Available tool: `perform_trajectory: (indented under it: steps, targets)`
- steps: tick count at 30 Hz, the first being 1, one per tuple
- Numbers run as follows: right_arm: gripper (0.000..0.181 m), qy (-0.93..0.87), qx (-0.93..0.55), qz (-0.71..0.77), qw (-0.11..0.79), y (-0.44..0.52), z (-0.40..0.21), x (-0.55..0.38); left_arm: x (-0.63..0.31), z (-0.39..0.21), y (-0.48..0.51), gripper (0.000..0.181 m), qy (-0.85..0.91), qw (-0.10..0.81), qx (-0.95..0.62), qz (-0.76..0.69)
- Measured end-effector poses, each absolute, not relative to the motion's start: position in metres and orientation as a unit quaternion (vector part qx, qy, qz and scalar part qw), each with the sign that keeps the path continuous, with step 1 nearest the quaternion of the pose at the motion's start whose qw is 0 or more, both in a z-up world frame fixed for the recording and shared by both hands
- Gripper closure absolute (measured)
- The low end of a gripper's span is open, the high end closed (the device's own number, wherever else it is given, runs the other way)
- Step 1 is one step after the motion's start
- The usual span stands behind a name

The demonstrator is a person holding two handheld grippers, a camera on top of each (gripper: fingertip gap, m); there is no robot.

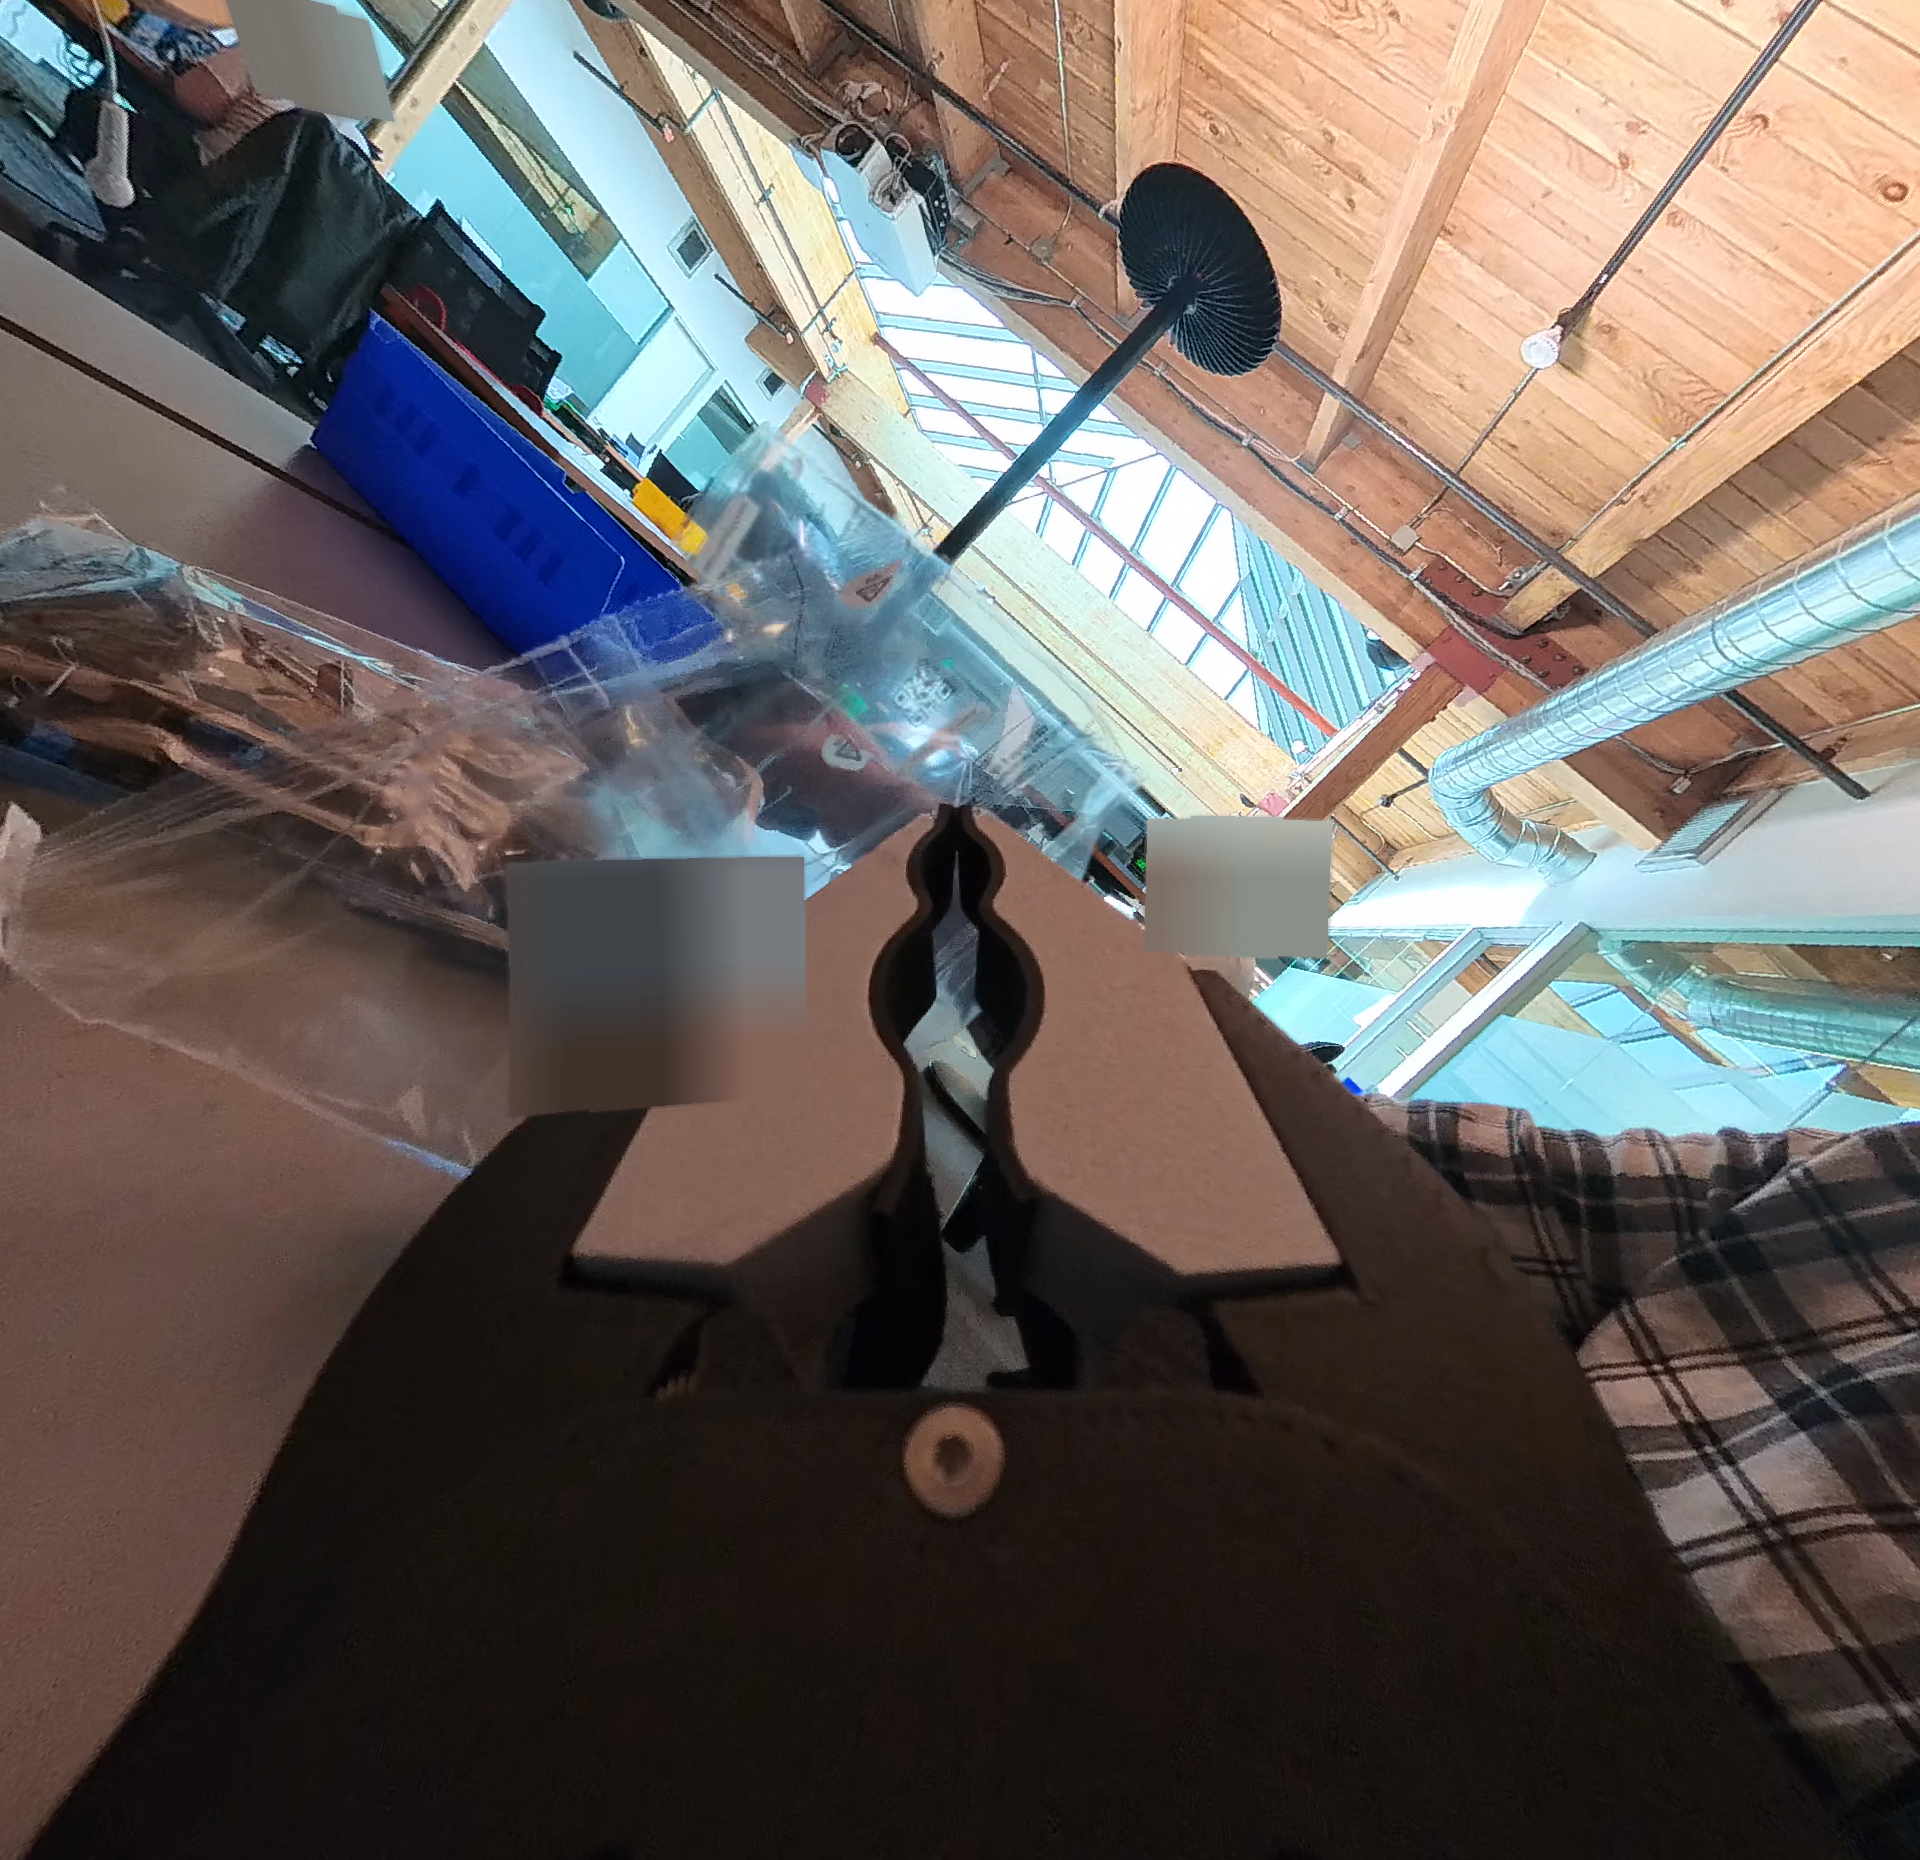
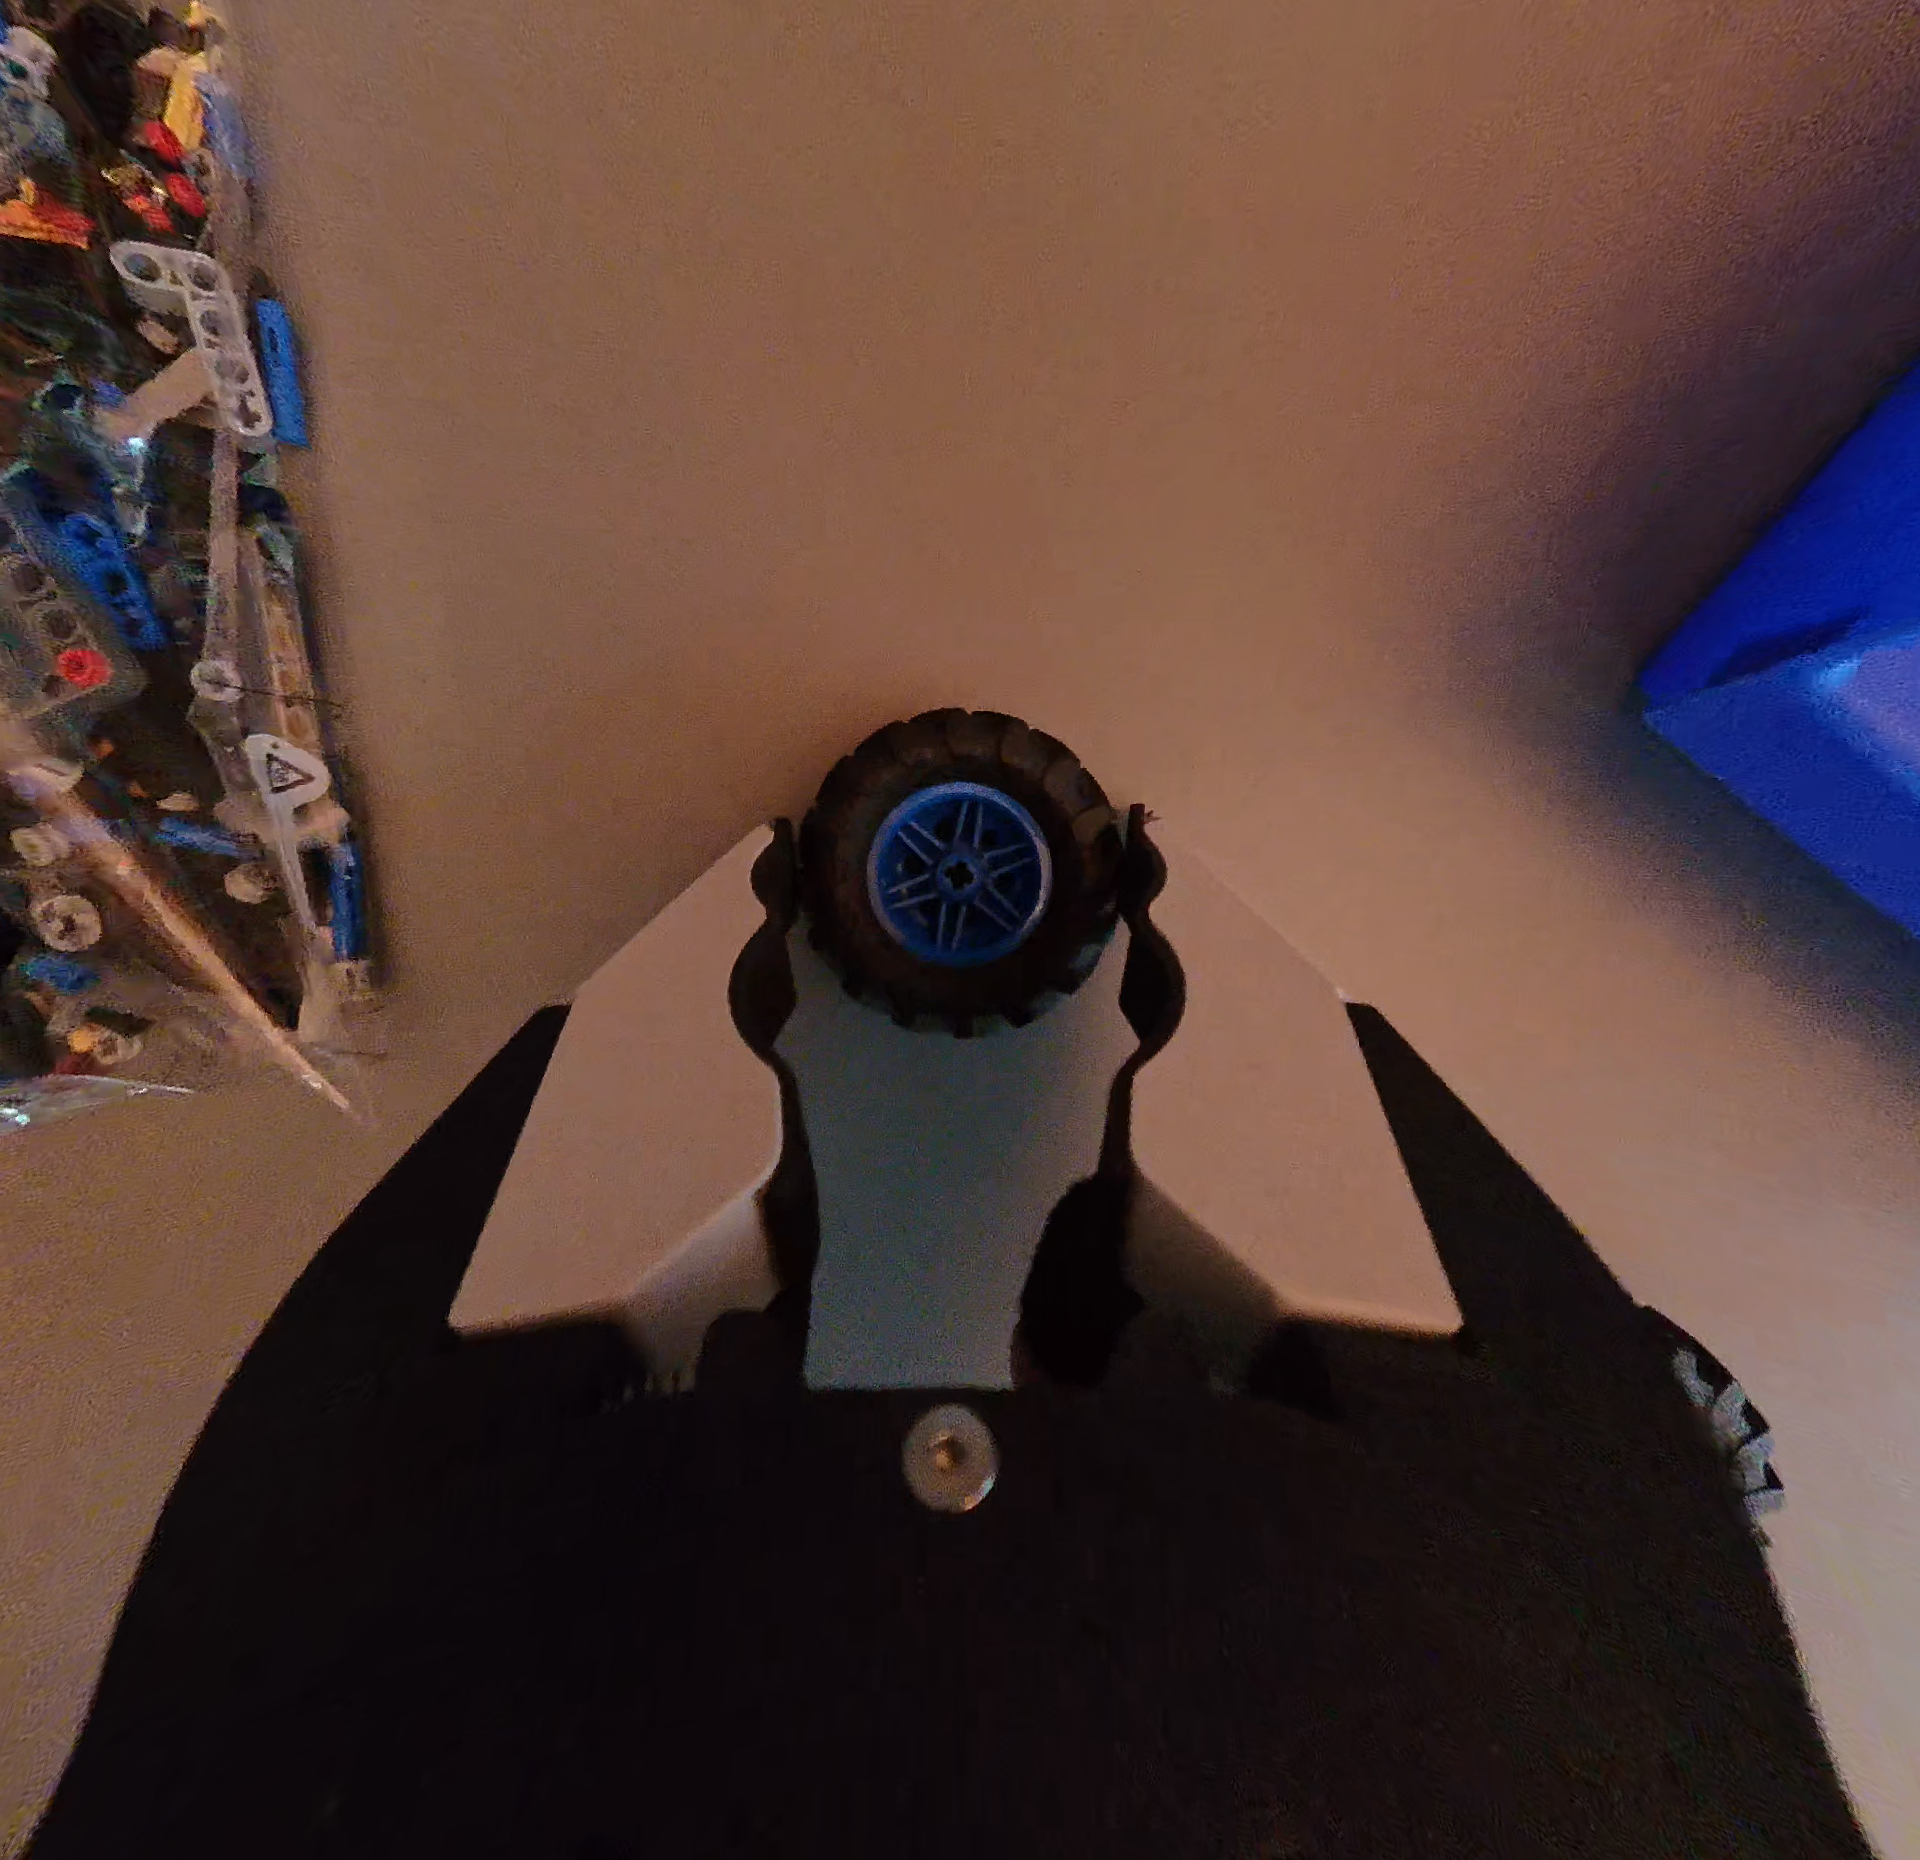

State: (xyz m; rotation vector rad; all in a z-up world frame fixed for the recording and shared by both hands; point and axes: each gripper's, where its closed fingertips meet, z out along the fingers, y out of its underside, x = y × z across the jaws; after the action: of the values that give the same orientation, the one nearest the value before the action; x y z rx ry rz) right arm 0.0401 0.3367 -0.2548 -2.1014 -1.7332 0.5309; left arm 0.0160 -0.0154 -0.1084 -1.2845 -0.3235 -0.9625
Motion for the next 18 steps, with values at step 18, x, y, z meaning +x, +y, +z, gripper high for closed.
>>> perform_trajectory:
  steps: [18]
  targets:
    - [0.12, -0.853, -0.45, 0.243, 0.101, 0.028, -0.118, 0.051, 0.025, -0.11, 0.003, 0.181, -0.15, 0.686, -0.576, -0.417]
